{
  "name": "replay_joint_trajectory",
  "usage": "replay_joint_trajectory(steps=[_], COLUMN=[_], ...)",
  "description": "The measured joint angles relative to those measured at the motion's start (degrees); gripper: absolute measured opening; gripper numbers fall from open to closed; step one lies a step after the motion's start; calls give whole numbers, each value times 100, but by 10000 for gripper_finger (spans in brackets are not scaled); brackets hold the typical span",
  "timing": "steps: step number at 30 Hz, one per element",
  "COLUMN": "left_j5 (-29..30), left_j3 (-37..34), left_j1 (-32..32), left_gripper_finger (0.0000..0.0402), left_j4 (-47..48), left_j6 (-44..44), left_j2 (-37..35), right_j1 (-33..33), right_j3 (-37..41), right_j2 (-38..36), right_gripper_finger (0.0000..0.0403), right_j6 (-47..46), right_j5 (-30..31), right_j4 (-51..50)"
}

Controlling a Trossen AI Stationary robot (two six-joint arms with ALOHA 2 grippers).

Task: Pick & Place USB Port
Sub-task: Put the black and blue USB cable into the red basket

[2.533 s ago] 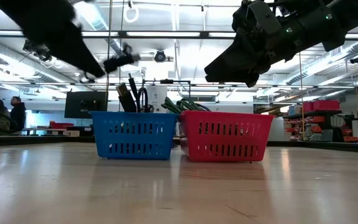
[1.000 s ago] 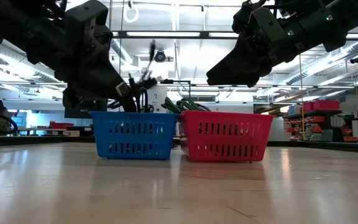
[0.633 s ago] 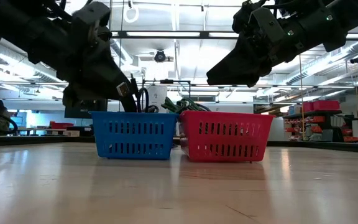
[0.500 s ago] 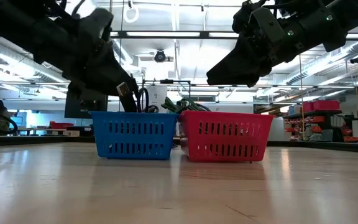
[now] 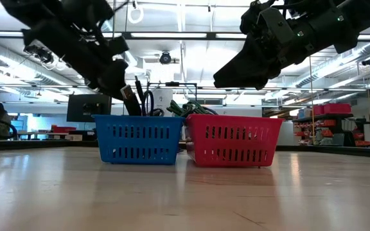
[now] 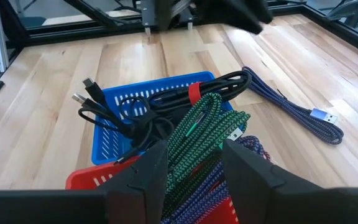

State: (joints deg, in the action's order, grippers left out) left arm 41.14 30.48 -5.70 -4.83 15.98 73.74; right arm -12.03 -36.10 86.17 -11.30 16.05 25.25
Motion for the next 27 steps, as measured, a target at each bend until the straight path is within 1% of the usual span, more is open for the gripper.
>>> replay_joint_trajectory(steps=[2, 4, 7, 8, 9, 13, 16, 18, 22, 27], left_j5=[-561, -1212, -2324, -2578, -2721, -2791, -3099, -3269, -3793, -3881], left_j3=[0, 0, 0, 0, 0, -4, 0, 0, 0, 0], left_j1=[497, 962, 1563, 1724, 1870, 2356, 2584, 2669, 2763, 2761], left_gripper_finger=[110, 110, 110, 110, 110, 110, 110, 110, 110, 110], left_j4=[407, 609, 750, 829, 944, 1530, 1595, 1628, 1488, 1451], left_j6=[-12, -49, -213, -261, -333, -450, -436, -428, -237, -158], left_j2=[-317, -543, -678, -680, -676, -509, -409, -316, -107, 281], right_j1=[0, 13, 53, 65, 75, 83, 81, 82, 81, 81], right_j3=[0, 0, 1, 0, 0, 0, 1, 0, 1, 0], right_j2=[0, 0, 0, 0, 0, 0, 0, 0, 0, 0], right_gripper_finger=[155, 155, 155, 155, 155, 155, 155, 155, 155, 155], right_j6=[1, 1, -20, -22, -27, -71, -71, -73, -77, -82], right_j5=[0, 0, -2, -1, 0, 0, 0, 0, 1, 0], right_j4=[1, 3, 5, 6, 7, 9, 12, 28, 59, 53])
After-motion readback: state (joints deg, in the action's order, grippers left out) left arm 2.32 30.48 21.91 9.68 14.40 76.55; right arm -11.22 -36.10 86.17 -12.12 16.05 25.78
